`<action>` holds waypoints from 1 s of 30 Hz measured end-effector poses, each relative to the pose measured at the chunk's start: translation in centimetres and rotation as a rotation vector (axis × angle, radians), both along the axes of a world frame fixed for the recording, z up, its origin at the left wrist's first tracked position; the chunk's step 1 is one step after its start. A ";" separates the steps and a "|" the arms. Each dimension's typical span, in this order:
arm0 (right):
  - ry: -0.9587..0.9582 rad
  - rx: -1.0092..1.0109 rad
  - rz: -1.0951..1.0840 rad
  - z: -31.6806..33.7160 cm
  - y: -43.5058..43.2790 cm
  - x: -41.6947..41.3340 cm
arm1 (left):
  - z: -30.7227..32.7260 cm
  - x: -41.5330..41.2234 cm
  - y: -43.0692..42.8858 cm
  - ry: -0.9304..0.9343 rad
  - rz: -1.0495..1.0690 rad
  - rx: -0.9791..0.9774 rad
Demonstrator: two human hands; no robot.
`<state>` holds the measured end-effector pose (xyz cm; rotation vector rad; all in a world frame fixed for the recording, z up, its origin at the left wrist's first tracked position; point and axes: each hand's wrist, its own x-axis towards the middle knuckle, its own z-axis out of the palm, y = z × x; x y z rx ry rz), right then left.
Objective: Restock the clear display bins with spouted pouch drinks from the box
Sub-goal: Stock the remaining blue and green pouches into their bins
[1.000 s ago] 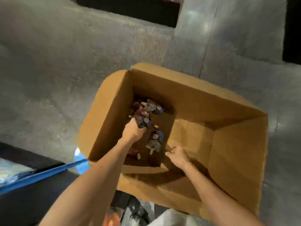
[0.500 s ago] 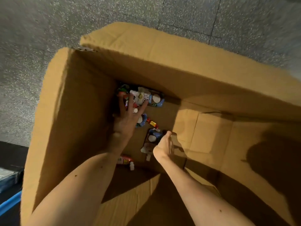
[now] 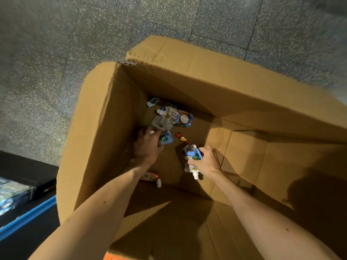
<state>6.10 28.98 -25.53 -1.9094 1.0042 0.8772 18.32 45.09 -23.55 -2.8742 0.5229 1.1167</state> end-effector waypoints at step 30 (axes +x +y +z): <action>-0.280 -0.274 0.465 10.2 -0.1 1.9 | 14.4 -6.1 6.1 0.327 1.046 -0.641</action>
